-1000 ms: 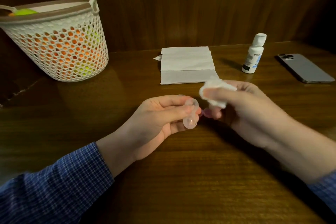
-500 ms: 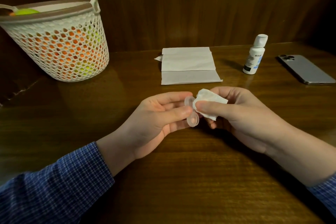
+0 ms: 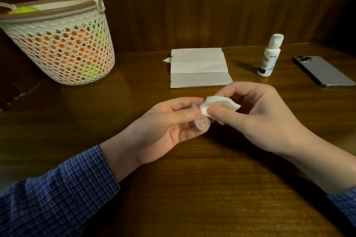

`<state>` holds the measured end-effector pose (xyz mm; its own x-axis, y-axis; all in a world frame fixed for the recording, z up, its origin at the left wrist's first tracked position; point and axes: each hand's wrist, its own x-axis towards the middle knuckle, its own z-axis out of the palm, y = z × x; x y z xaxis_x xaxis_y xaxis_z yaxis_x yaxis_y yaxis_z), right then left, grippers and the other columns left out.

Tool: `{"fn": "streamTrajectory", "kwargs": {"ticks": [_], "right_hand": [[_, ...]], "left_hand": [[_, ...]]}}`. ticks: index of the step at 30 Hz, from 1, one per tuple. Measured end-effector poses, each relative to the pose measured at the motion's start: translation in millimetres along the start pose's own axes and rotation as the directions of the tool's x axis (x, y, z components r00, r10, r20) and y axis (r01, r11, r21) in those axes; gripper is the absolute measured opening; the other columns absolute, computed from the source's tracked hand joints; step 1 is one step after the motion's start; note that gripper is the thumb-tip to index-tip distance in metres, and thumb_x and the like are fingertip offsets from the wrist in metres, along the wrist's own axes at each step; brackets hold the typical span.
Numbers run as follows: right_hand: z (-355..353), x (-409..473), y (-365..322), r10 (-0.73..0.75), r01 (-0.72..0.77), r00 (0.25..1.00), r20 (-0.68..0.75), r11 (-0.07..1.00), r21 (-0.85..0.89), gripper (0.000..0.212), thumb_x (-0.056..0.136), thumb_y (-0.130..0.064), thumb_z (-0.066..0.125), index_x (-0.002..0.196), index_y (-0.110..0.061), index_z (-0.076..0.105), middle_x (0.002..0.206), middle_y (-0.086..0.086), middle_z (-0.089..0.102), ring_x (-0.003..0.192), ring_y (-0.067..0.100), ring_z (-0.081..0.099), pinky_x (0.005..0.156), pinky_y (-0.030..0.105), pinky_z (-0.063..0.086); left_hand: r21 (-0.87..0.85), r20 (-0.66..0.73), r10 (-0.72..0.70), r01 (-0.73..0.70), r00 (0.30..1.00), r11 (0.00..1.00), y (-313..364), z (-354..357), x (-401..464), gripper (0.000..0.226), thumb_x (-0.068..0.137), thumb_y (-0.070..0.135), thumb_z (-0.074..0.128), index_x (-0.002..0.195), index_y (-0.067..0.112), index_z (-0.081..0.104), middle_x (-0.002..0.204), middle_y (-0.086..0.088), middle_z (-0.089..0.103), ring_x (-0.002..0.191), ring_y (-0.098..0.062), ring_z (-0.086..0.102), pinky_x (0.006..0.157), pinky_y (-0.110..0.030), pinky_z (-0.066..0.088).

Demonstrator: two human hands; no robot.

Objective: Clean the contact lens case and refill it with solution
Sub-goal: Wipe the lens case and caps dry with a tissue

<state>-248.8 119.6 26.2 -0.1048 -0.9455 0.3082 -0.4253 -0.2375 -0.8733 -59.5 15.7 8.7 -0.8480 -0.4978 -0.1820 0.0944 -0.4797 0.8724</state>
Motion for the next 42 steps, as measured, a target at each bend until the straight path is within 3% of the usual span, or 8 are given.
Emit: {"fn": "streamTrajectory", "kwargs": {"ticks": [8,17,22,26,28,31,35,42], "right_hand": [[0.4,-2.8,0.5,-0.079,0.081,0.996,0.031,0.994,-0.071,0.005,0.086,-0.019,0.076,0.09,-0.02,0.078,0.084,0.0,0.077,0.08,0.019,0.07,0.072,0.026,0.058],[8.9,-1.5,1.3,0.163,-0.195,0.977,0.14,0.946,0.258,0.01,0.076,-0.019,0.083,0.086,-0.02,0.084,0.085,0.006,0.08,0.077,0.015,0.073,0.069,0.022,0.059],[10.1,0.6,-3.6,0.167,-0.176,0.984,0.055,0.926,0.333,0.01,0.083,-0.008,0.078,0.084,-0.017,0.082,0.085,0.008,0.079,0.077,0.021,0.074,0.064,0.024,0.058],[4.4,0.4,-5.0,0.205,-0.177,0.976,-0.067,0.94,0.293,0.006,0.079,-0.021,0.08,0.085,-0.02,0.079,0.091,0.009,0.08,0.085,0.032,0.077,0.065,0.03,0.063],[8.7,-1.3,-5.6,0.192,-0.175,0.98,-0.058,0.959,0.223,0.01,0.078,-0.026,0.081,0.086,-0.021,0.078,0.089,0.005,0.079,0.083,0.025,0.077,0.068,0.033,0.064],[14.6,-4.9,-6.9,0.137,-0.128,0.986,-0.093,0.987,0.095,0.01,0.08,-0.03,0.081,0.085,-0.022,0.077,0.08,-0.001,0.078,0.07,0.014,0.072,0.059,0.024,0.06],[18.0,-5.2,-2.6,0.151,-0.133,0.981,-0.12,0.98,0.148,0.007,0.083,-0.022,0.081,0.078,-0.02,0.077,0.072,0.001,0.077,0.058,0.01,0.07,0.054,0.019,0.053],[22.4,-5.5,-1.8,0.182,-0.146,0.971,-0.155,0.965,0.218,0.006,0.084,-0.023,0.08,0.08,-0.023,0.076,0.074,0.001,0.076,0.057,0.01,0.069,0.053,0.02,0.054]], "left_hand": [[-0.006,-0.014,0.05,-0.05,0.999,0.999,-0.1,-0.4,-1.4,0.036,0.087,0.012,0.068,0.123,0.005,0.066,0.111,-0.013,0.073,0.093,-0.017,0.074,0.076,-0.024,0.061],[0.163,-0.252,0.305,-0.271,0.918,0.949,1.1,2.4,1.8,0.038,0.076,0.012,0.07,0.113,0.004,0.066,0.104,-0.01,0.076,0.102,-0.024,0.075,0.081,-0.03,0.062],[0.135,-0.277,0.338,-0.312,0.899,0.94,2.5,2.5,0.7,0.041,0.074,0.011,0.072,0.114,0.005,0.066,0.107,-0.012,0.076,0.1,-0.024,0.076,0.077,-0.029,0.062],[0.232,-0.218,0.363,-0.313,0.906,0.921,-2.0,4.4,-2.7,0.042,0.07,0.015,0.079,0.109,0.01,0.067,0.106,-0.01,0.078,0.102,-0.025,0.077,0.079,-0.027,0.062],[0.39,-0.172,0.457,-0.366,0.873,0.845,-4.5,7.7,-5.8,0.038,0.068,0.019,0.082,0.104,0.016,0.07,0.105,-0.005,0.079,0.103,-0.021,0.076,0.081,-0.026,0.062],[0.674,-0.053,0.671,-0.469,0.74,0.57,-7.6,13.5,-9.8,0.034,0.071,0.02,0.083,0.102,0.019,0.069,0.104,0.0,0.077,0.104,-0.016,0.075,0.081,-0.027,0.063],[0.786,0.075,0.795,-0.526,0.602,0.324,-11.5,19.0,-12.0,0.031,0.075,0.005,0.085,0.099,0.016,0.069,0.104,-0.007,0.075,0.102,-0.021,0.076,0.079,-0.035,0.065],[0.821,0.091,0.811,-0.504,0.578,0.267,-17.0,23.1,-13.2,0.028,0.075,0.002,0.085,0.098,0.009,0.069,0.105,-0.007,0.074,0.102,-0.015,0.075,0.08,-0.031,0.065]]}}
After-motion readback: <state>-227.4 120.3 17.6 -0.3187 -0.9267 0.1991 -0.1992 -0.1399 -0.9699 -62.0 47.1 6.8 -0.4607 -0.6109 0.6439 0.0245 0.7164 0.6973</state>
